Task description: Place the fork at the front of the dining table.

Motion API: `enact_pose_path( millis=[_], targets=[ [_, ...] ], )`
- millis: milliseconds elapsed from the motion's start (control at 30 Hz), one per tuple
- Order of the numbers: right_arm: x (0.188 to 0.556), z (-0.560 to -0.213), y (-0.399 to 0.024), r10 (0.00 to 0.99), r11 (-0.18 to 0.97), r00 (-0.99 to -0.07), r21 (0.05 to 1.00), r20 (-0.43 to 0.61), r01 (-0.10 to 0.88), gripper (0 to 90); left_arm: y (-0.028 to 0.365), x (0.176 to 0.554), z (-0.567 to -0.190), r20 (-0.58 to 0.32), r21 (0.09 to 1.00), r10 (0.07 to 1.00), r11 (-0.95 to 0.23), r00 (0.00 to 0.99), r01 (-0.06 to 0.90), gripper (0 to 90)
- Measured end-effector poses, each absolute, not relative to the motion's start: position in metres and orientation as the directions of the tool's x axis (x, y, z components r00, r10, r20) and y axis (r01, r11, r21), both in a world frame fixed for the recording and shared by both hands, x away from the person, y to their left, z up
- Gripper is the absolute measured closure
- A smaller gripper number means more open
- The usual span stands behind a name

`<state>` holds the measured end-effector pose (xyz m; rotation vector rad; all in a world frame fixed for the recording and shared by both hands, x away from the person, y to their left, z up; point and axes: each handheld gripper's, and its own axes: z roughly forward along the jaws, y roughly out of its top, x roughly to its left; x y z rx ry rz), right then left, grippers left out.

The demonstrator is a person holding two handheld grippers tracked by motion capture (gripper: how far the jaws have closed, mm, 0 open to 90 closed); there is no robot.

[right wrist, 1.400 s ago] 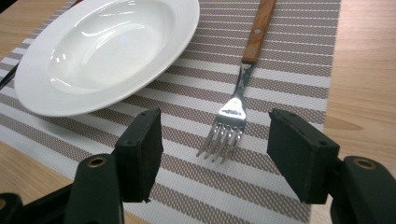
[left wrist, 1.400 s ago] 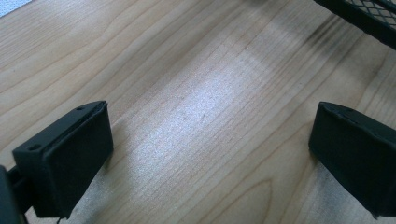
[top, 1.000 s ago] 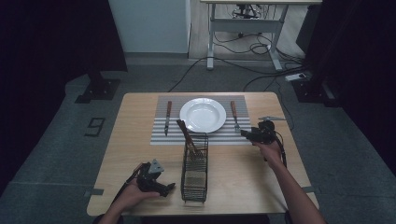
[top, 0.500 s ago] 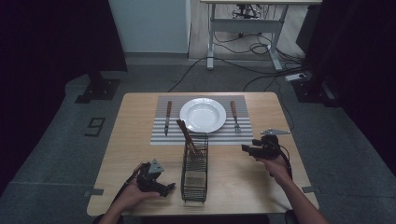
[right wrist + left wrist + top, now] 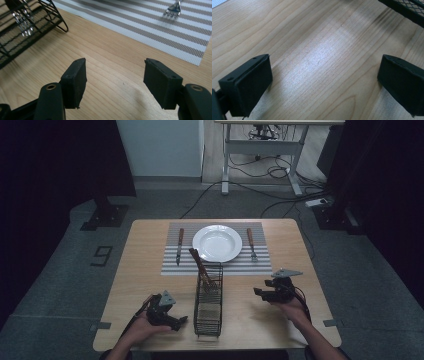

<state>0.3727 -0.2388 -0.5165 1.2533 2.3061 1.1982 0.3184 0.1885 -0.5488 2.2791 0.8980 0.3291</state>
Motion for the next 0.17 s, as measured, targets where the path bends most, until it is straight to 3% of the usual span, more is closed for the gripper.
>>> enact_pose_path(
  millis=[167],
  targets=[
    [0.3754,-0.5178,-0.2424,0.787,0.290,-0.596,0.758,0.158,0.584,33.7,0.1885,0.3184,-0.5488,-0.007,0.659,0.680,-0.548,0.733,0.515,0.0]
  ],
)
